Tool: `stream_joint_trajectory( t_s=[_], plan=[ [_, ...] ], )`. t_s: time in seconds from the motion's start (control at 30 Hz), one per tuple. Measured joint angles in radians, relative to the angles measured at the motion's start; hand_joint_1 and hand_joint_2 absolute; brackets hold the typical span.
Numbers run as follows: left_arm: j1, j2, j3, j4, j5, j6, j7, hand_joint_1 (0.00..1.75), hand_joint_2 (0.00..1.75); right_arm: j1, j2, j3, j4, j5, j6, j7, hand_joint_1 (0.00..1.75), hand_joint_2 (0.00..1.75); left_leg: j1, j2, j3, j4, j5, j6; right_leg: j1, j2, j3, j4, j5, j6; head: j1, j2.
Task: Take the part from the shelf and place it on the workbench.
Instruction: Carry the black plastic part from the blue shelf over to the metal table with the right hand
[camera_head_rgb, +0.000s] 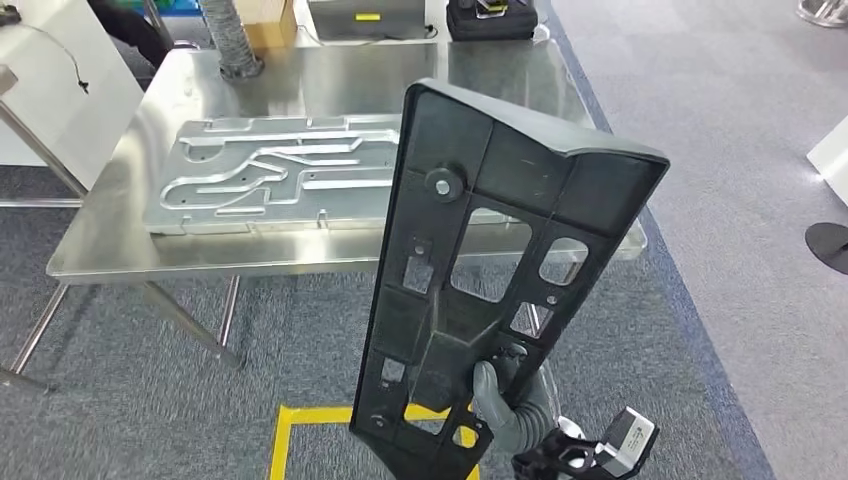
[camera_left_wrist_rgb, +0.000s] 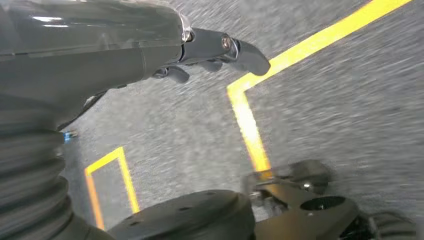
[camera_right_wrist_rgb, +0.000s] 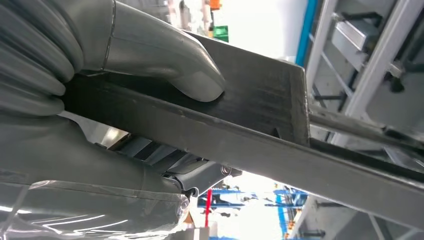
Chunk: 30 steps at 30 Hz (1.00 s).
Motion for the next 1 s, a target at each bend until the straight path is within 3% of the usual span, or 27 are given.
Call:
stream_joint_trajectory(
  t_s=[0.03, 0.1, 0.13, 0.17, 0.2, 0.3, 0.33, 0.4, 0.43, 0.5, 0.57, 0.63, 0.67, 0.7, 0.77, 0.83, 0.93, 1.0],
  plan=[
    [-0.002, 0.0, 0.0, 0.0, 0.0, -0.001, -0.002, 0.0, 1.75, 0.002, 0.0, 0.0, 0.0, 0.001, -0.001, -0.002, 1.55, 1.75, 0.001, 0.001, -0.041, 0.058, -0.013, -0.003, -0.001, 0.0, 0.014, -0.004, -0.01, -0.002, 0.0, 0.0],
    [-0.009, 0.0, 0.0, 0.0, 0.001, -0.004, -0.007, 0.0, 1.75, 0.009, -0.001, 0.0, 0.0, 0.002, -0.001, -0.005, 1.55, 1.75, 0.003, 0.002, -0.112, 0.129, -0.087, -0.01, -0.003, -0.001, 0.042, -0.006, -0.035, -0.003, 0.0, 0.0],
    [-0.011, 0.001, 0.0, 0.0, 0.002, -0.005, -0.008, 0.0, 1.75, 0.013, -0.001, 0.0, 0.0, 0.002, -0.001, -0.006, 1.55, 1.75, 0.004, 0.002, -0.13, 0.13, -0.124, -0.013, -0.004, 0.0, 0.06, -0.006, -0.049, -0.002, 0.0, 0.0],
    [-0.013, 0.001, 0.0, 0.0, 0.004, -0.005, -0.009, 0.0, 1.75, 0.017, -0.002, 0.0, 0.0, 0.002, -0.001, -0.006, 1.55, 1.75, 0.005, 0.003, -0.139, 0.109, -0.139, -0.016, -0.005, 0.001, 0.079, -0.006, -0.064, 0.0, 0.0, 0.0],
    [-0.013, 0.001, 0.0, 0.0, 0.006, -0.005, -0.01, 0.0, 1.75, 0.02, -0.002, 0.0, 0.0, 0.002, -0.001, -0.007, 1.55, 1.75, 0.007, 0.004, -0.142, 0.068, -0.123, -0.019, -0.006, 0.003, 0.099, -0.006, -0.079, 0.003, 0.0, 0.0],
    [-0.01, 0.001, 0.001, 0.0, 0.013, -0.005, -0.011, 0.0, 1.75, 0.024, -0.002, 0.001, 0.001, 0.003, 0.001, -0.008, 1.55, 1.75, 0.008, 0.008, -0.141, -0.07, 0.058, -0.013, -0.005, 0.006, 0.143, -0.001, -0.123, 0.017, 0.0, 0.0],
    [-0.01, 0.001, 0.001, 0.001, 0.015, -0.005, -0.011, 0.0, 1.75, 0.025, -0.002, 0.001, 0.002, 0.003, 0.002, -0.009, 1.55, 1.75, 0.007, 0.008, -0.14, -0.089, 0.095, -0.005, -0.004, 0.007, 0.153, 0.0, -0.133, 0.025, 0.0, 0.0],
    [-0.013, 0.001, 0.002, 0.001, 0.015, -0.005, -0.011, 0.0, 1.75, 0.024, -0.002, 0.002, 0.0, 0.005, 0.004, -0.01, 1.55, 1.75, 0.004, 0.006, -0.126, -0.095, 0.098, 0.011, -0.003, 0.009, 0.159, 0.011, -0.136, 0.039, 0.0, 0.0],
    [-0.013, 0.001, 0.002, 0.001, 0.014, -0.004, -0.011, 0.0, 1.75, 0.023, -0.002, 0.002, -0.001, 0.005, 0.004, -0.01, 1.55, 1.75, 0.005, 0.006, -0.118, -0.1, 0.097, 0.017, -0.003, 0.007, 0.152, 0.032, -0.129, 0.044, 0.0, 0.0],
    [-0.011, 0.0, 0.002, 0.001, 0.014, -0.004, -0.013, 0.0, 1.75, 0.022, -0.002, 0.002, -0.003, 0.006, 0.005, -0.011, 1.55, 1.75, 0.009, 0.006, -0.099, -0.112, 0.09, 0.026, -0.004, 0.003, 0.1, 0.118, -0.127, 0.052, 0.0, 0.0],
    [-0.007, 0.0, 0.002, 0.001, 0.013, -0.003, -0.02, 0.0, 1.75, 0.026, -0.003, 0.002, -0.004, 0.013, 0.003, -0.014, 1.55, 1.75, 0.009, 0.006, -0.083, -0.119, 0.079, 0.032, -0.004, -0.001, 0.014, 0.231, -0.171, 0.058, 0.0, 0.0],
    [-0.003, 0.0, 0.002, 0.001, 0.012, -0.003, -0.028, 0.0, 1.75, 0.034, -0.005, 0.001, -0.005, 0.033, -0.005, -0.018, 1.55, 1.75, 0.007, 0.003, -0.066, -0.121, 0.063, 0.035, -0.004, -0.002, -0.057, 0.29, -0.214, 0.058, 0.0, 0.0],
    [-0.001, 0.0, 0.002, 0.001, 0.01, -0.003, -0.031, 0.0, 1.75, 0.037, -0.006, 0.0, -0.007, 0.047, -0.012, -0.02, 1.55, 1.75, 0.006, 0.001, -0.054, -0.121, 0.053, 0.034, -0.003, -0.002, -0.073, 0.279, -0.207, 0.056, 0.0, 0.0],
    [0.001, 0.0, 0.002, 0.001, 0.008, -0.003, -0.033, 0.0, 1.75, 0.04, -0.009, -0.001, -0.01, 0.065, -0.02, -0.022, 1.55, 1.75, 0.004, 0.0, -0.041, -0.121, 0.043, 0.034, -0.001, -0.003, -0.074, 0.237, -0.174, 0.05, 0.0, 0.0],
    [0.005, 0.0, 0.002, 0.001, 0.002, -0.003, -0.034, 0.0, 1.75, 0.044, -0.016, -0.009, -0.021, 0.107, -0.039, -0.029, 1.55, 1.75, -0.002, 0.0, -0.013, -0.122, 0.022, 0.031, 0.008, -0.003, -0.056, 0.116, -0.063, 0.029, 0.0, 0.0],
    [0.008, -0.002, 0.001, 0.001, -0.003, -0.006, -0.034, 0.0, 1.75, 0.042, -0.029, -0.021, -0.035, 0.152, -0.058, -0.035, 1.55, 1.75, -0.004, 0.0, 0.001, -0.127, 0.007, 0.024, 0.018, -0.003, -0.045, 0.042, 0.004, 0.011, 0.0, 0.0],
    [0.007, -0.002, 0.0, 0.001, -0.008, -0.011, -0.033, 0.0, 1.75, 0.016, -0.058, -0.051, -0.054, 0.228, -0.09, -0.036, 1.55, 1.75, -0.007, 0.001, 0.012, -0.123, 0.005, 0.01, 0.016, 0.001, -0.029, 0.016, 0.015, 0.003, 0.001, 0.0],
    [0.005, -0.002, 0.0, 0.001, -0.009, -0.013, -0.034, 0.0, 1.75, -0.026, -0.082, -0.071, -0.058, 0.27, -0.105, -0.028, 1.55, 1.75, -0.007, 0.001, -0.004, -0.075, -0.015, 0.001, 0.008, 0.002, -0.009, 0.0, 0.012, -0.001, 0.001, 0.0]
  ],
)
